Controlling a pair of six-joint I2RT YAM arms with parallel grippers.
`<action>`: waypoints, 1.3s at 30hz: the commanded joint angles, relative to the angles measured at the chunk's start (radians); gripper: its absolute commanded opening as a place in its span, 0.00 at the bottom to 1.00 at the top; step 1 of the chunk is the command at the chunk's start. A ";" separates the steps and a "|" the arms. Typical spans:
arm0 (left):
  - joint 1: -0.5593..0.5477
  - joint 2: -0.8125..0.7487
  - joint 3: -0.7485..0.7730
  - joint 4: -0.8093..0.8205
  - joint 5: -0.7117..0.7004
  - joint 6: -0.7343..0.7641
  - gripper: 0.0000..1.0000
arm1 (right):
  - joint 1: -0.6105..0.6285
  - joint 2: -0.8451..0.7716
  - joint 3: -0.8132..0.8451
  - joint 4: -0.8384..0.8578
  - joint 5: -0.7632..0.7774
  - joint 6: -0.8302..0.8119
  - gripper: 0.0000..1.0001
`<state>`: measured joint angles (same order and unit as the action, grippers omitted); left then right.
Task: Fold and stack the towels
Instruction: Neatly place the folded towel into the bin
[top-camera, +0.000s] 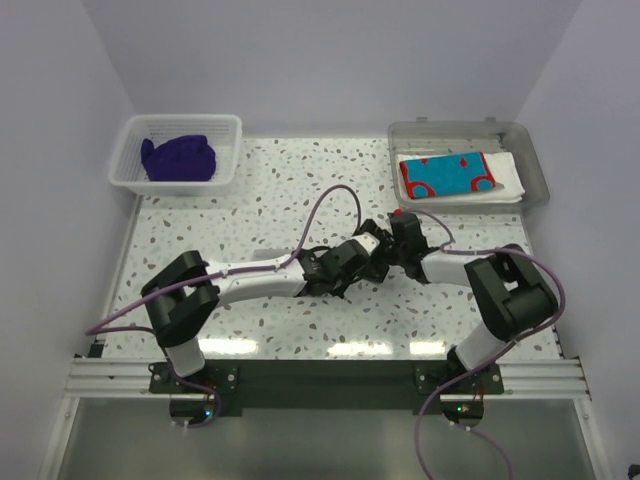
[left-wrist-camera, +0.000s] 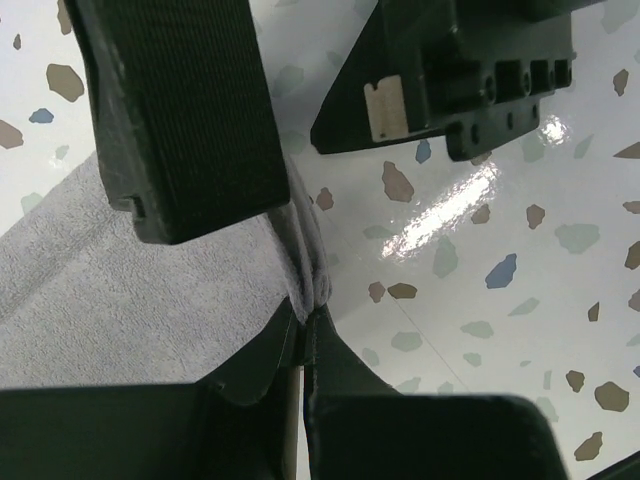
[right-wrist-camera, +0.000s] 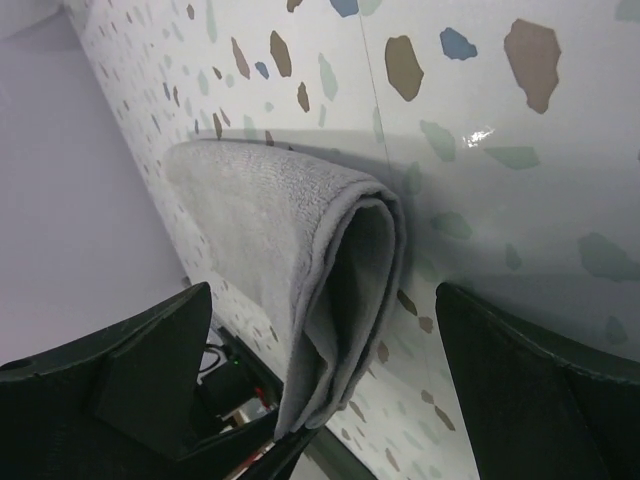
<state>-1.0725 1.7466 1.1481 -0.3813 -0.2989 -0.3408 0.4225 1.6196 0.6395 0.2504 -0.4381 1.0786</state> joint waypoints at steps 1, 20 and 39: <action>0.011 -0.002 0.019 0.041 -0.002 -0.035 0.00 | 0.024 0.051 -0.047 0.026 0.039 0.073 0.99; 0.025 0.047 0.076 0.044 0.001 -0.116 0.11 | 0.113 0.099 0.020 -0.060 0.134 0.040 0.58; 0.383 -0.269 0.071 -0.103 0.079 0.002 1.00 | -0.079 0.094 0.576 -0.703 0.327 -0.517 0.00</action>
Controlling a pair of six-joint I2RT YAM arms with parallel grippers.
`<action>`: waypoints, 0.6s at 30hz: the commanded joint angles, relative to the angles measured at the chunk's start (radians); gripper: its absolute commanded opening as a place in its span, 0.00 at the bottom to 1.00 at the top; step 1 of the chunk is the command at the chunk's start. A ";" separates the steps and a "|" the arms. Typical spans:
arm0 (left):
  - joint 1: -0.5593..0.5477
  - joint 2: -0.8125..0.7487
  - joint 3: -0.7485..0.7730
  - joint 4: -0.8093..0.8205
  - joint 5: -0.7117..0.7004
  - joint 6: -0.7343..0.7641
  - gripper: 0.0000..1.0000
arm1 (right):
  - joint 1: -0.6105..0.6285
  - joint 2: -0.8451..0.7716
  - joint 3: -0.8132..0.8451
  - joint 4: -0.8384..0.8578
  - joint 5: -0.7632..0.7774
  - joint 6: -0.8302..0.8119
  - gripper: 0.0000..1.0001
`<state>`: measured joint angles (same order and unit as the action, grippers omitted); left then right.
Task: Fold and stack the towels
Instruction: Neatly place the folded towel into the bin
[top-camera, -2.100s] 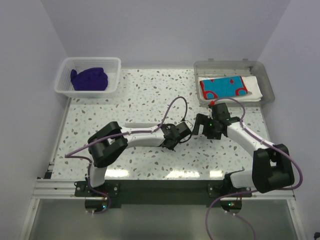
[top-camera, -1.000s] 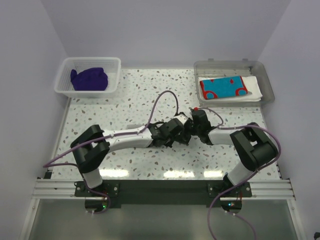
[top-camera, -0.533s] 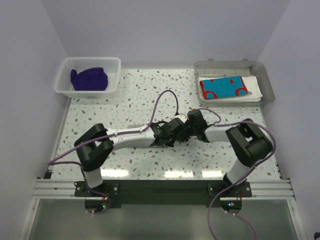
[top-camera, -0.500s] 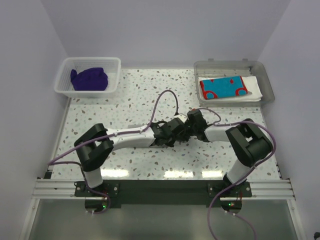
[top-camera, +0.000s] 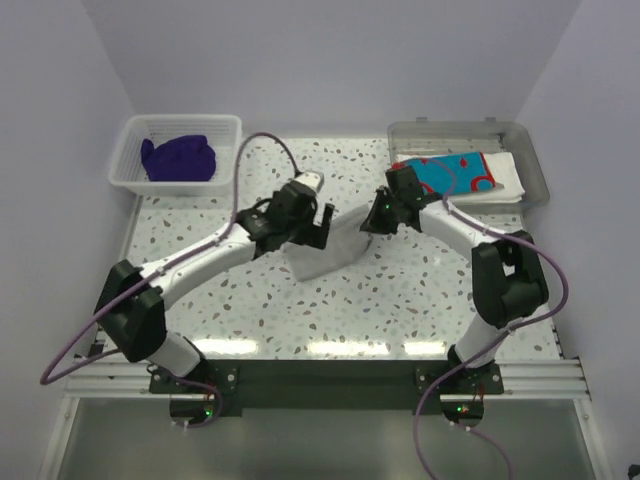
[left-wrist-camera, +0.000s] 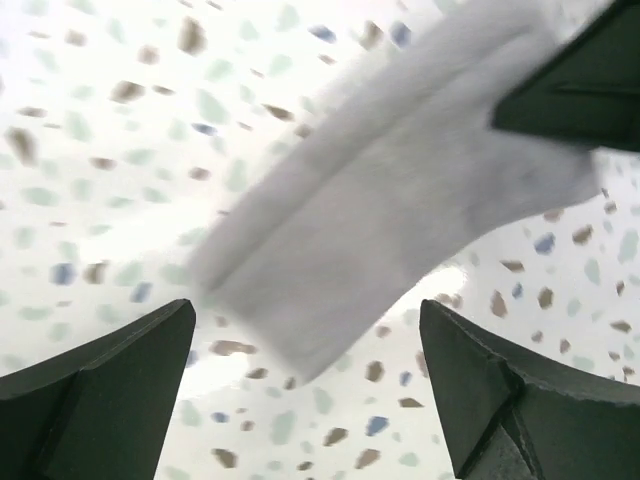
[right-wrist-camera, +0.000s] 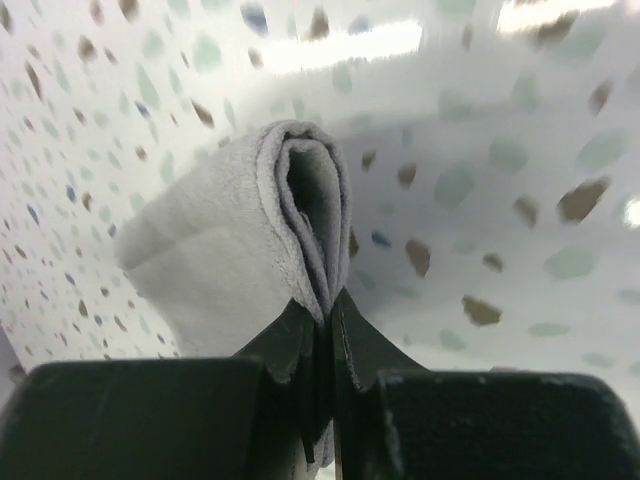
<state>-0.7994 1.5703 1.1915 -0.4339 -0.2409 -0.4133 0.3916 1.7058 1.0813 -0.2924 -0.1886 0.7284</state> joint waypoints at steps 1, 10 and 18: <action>0.144 -0.120 0.028 -0.078 0.029 0.091 1.00 | -0.056 0.035 0.232 -0.195 0.095 -0.231 0.00; 0.425 -0.262 -0.211 0.030 0.061 0.142 1.00 | -0.189 0.222 0.776 -0.470 0.187 -0.480 0.00; 0.445 -0.187 -0.277 0.078 0.075 0.146 1.00 | -0.339 0.400 1.146 -0.556 0.158 -0.555 0.00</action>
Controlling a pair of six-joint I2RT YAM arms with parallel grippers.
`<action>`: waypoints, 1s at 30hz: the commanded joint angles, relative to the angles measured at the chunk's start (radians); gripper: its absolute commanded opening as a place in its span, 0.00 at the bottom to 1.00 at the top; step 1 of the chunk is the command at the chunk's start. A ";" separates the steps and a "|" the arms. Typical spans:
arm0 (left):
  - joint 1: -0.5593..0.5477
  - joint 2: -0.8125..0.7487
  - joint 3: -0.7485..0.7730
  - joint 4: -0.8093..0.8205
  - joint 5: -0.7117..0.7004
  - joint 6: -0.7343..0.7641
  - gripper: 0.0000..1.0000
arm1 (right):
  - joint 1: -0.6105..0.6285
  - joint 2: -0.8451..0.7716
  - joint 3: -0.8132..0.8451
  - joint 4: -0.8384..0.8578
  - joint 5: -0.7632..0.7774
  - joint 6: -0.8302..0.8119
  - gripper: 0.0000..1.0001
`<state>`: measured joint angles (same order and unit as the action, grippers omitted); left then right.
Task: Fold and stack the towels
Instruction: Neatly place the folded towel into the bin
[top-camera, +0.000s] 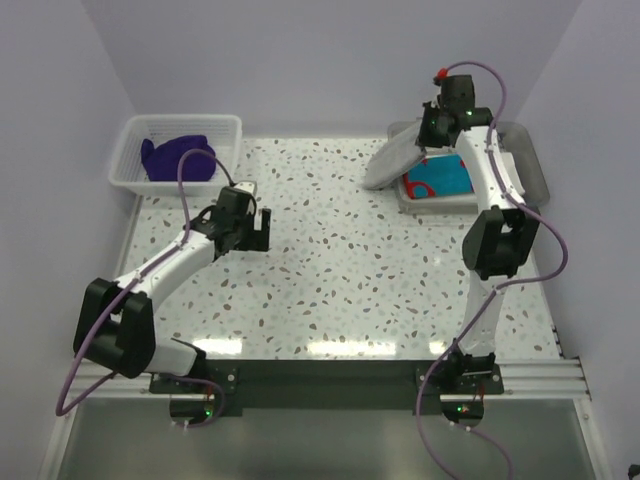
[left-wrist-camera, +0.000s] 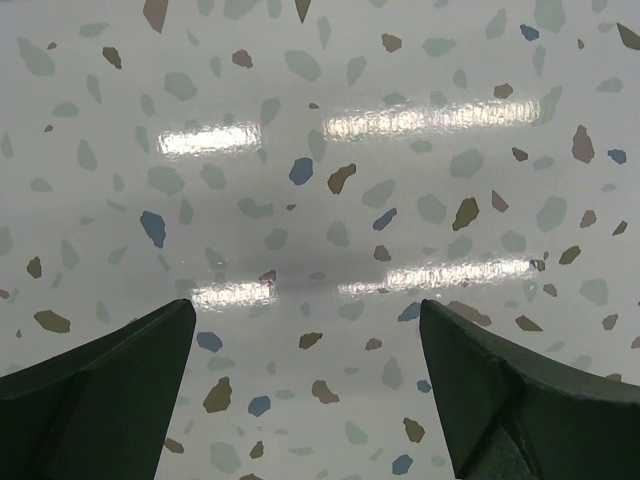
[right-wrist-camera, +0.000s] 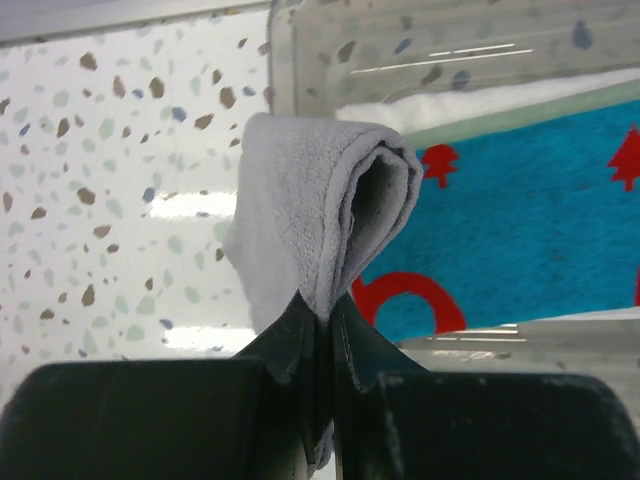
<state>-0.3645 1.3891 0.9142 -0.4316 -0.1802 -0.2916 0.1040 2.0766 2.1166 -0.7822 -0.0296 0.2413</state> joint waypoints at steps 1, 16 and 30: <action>0.012 -0.001 -0.001 0.076 0.007 0.026 1.00 | -0.065 0.057 0.130 -0.068 -0.007 -0.080 0.00; 0.025 0.120 0.008 0.074 -0.008 0.025 1.00 | -0.286 0.122 0.275 -0.173 -0.273 -0.391 0.00; 0.025 0.160 0.012 0.076 0.007 0.028 1.00 | -0.342 0.188 0.254 -0.141 -0.259 -0.516 0.00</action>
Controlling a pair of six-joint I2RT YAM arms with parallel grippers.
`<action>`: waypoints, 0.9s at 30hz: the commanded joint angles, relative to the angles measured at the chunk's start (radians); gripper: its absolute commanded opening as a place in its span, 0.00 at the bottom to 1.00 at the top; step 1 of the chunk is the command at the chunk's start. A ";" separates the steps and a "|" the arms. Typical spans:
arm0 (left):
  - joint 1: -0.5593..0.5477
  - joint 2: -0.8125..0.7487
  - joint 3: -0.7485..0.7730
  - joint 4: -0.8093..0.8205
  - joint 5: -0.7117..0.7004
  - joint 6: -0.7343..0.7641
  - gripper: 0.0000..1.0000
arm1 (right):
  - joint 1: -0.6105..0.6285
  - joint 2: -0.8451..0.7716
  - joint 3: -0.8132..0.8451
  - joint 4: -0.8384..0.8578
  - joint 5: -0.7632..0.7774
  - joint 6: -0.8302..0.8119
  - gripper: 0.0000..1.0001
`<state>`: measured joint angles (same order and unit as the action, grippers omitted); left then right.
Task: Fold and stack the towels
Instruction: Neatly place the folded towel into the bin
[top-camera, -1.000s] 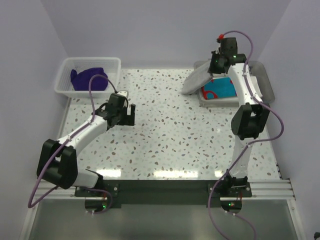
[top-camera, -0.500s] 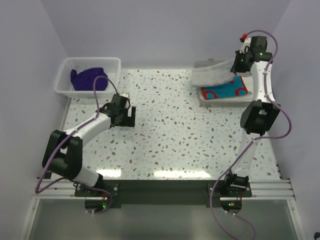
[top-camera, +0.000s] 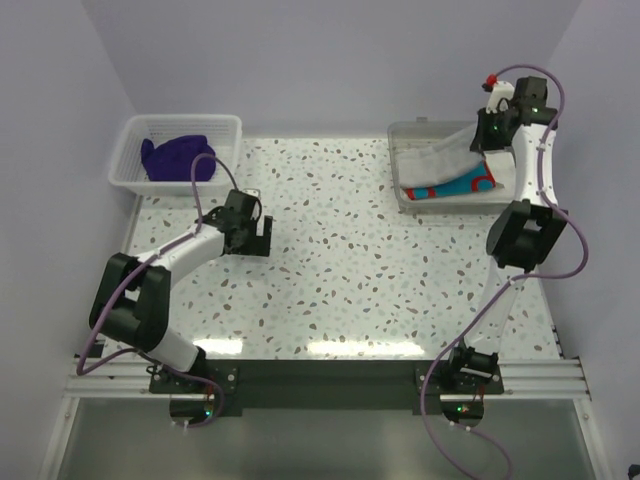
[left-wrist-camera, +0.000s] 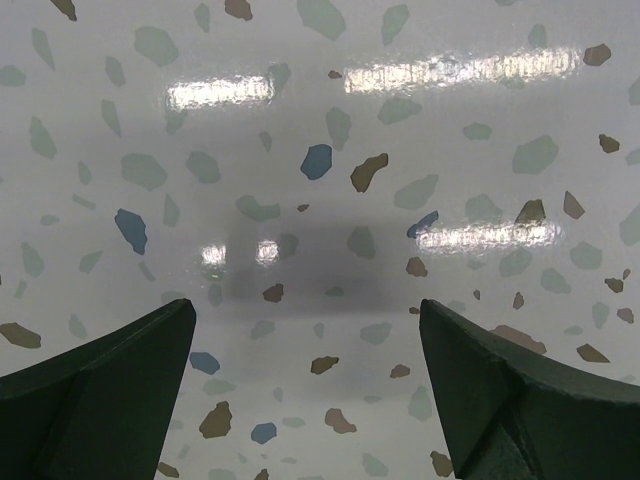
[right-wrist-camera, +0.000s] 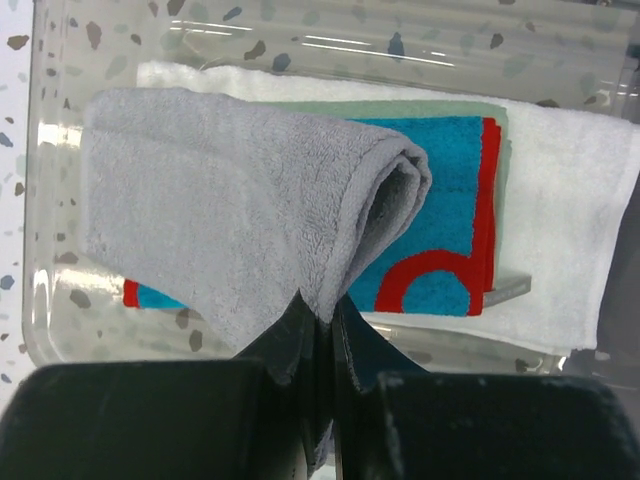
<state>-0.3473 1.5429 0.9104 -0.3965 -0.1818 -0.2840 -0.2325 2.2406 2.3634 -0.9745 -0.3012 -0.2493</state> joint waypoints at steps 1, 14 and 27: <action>0.008 0.006 0.016 0.039 0.005 0.020 1.00 | -0.005 0.033 -0.003 0.060 0.039 -0.016 0.00; 0.008 -0.032 0.013 0.039 -0.007 0.025 1.00 | -0.007 0.066 -0.210 0.358 0.299 0.012 0.35; 0.008 -0.239 -0.010 0.050 -0.008 0.022 1.00 | -0.007 -0.186 -0.303 0.286 0.677 0.308 0.99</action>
<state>-0.3473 1.3983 0.9054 -0.3950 -0.1860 -0.2691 -0.2371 2.2520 2.0567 -0.6533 0.2966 -0.0738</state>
